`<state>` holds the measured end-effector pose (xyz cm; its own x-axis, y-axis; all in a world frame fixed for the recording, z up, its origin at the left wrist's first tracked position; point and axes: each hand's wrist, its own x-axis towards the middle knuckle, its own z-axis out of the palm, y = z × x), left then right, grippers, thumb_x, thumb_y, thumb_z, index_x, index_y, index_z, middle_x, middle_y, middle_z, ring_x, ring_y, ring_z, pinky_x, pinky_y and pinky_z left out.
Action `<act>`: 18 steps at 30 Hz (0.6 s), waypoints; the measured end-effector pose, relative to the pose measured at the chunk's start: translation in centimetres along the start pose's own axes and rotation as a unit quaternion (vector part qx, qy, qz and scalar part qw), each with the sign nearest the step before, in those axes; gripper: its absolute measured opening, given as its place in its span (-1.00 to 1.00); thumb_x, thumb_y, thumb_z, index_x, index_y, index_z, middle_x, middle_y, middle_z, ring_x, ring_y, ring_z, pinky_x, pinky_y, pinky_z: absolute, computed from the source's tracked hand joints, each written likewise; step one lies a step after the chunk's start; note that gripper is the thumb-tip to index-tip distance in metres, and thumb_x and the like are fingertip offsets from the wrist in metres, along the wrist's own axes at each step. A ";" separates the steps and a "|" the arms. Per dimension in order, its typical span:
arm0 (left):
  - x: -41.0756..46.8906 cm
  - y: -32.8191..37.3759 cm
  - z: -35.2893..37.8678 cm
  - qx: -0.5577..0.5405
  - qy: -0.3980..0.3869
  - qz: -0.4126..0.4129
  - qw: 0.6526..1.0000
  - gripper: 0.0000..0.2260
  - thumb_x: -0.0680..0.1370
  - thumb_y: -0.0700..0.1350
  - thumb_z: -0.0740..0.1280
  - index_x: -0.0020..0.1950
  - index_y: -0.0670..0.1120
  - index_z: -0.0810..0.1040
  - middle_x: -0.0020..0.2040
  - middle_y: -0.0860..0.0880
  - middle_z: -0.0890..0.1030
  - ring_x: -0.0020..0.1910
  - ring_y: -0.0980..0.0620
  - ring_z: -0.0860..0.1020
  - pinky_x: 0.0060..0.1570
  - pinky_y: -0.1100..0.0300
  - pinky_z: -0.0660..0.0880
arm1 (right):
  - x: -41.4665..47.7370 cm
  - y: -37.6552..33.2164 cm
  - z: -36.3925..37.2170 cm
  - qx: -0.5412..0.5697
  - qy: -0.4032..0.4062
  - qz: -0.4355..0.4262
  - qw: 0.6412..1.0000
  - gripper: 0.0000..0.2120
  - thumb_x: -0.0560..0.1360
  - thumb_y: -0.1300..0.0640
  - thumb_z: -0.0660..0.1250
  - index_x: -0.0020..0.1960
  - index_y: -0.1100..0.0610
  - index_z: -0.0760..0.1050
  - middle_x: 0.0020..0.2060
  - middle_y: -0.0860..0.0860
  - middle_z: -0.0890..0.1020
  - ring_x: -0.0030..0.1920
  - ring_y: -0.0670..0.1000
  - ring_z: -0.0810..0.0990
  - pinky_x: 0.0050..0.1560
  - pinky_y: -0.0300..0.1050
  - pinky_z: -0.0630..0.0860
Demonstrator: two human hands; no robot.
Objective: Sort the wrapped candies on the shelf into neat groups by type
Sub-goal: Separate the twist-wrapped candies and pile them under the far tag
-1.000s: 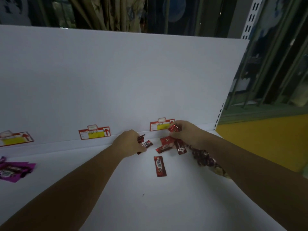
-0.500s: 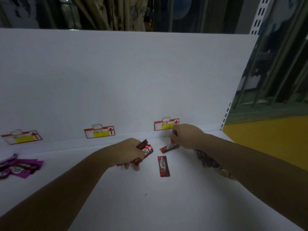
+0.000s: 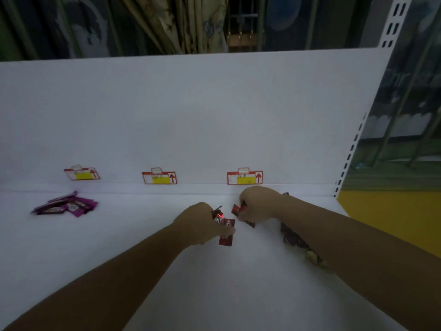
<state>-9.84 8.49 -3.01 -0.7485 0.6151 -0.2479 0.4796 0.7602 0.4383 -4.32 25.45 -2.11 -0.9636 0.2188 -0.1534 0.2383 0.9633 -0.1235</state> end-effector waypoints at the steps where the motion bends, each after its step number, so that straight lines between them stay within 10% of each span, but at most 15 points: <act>1: 0.2 0.4 0.6 0.039 0.016 -0.014 0.999 -0.50 0.33 0.29 0.39 -0.04 -0.11 0.48 -0.28 0.01 0.53 -0.32 0.09 0.51 -0.31 0.25 0.45 | -0.2 0.0 0.1 0.007 0.019 -0.012 1.000 -0.78 0.44 0.01 0.31 -0.22 0.16 0.51 -0.39 -0.02 0.45 -0.36 -0.03 0.42 -0.40 -0.23 0.30; 7: 1.2 1.2 1.5 0.054 0.035 -0.055 0.996 -0.56 0.27 0.22 0.48 -0.25 -0.06 0.37 -0.32 0.02 0.48 -0.38 0.14 0.46 -0.50 0.31 0.33 | -1.6 0.5 -0.2 0.254 0.189 -0.012 0.948 -0.90 0.47 0.06 0.28 -0.09 0.08 0.52 -0.16 -0.02 0.60 -0.24 -0.04 0.51 -0.21 -0.17 0.45; 13: -1.2 0.4 0.4 0.036 -0.012 -0.057 0.998 -0.64 0.29 0.10 0.50 -0.27 -0.11 0.43 -0.36 0.00 0.50 -0.48 0.13 0.48 -0.58 0.34 0.35 | -3.4 -0.7 -1.1 0.443 0.176 -0.002 0.879 -0.83 0.50 0.16 0.26 -0.24 -0.02 0.44 -0.45 -0.06 0.58 -0.52 -0.11 0.53 -0.53 -0.27 0.44; 18: -3.3 -2.3 -0.9 0.030 0.011 -0.013 0.999 -0.81 0.35 -0.05 0.42 -0.28 -0.15 0.52 -0.44 -0.01 0.53 -0.58 0.14 0.47 -0.52 0.36 0.42 | -4.3 -2.4 -1.6 0.570 0.154 0.004 0.807 -0.94 0.54 0.23 0.25 -0.01 0.11 0.44 -0.11 0.10 0.57 -0.37 0.03 0.67 -0.46 -0.22 0.52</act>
<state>-8.86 4.57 -2.44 -0.7715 0.5898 -0.2387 0.4851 0.7879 0.3793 -0.90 22.47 0.42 -0.9039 0.4220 0.0693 0.0326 0.2296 -0.9727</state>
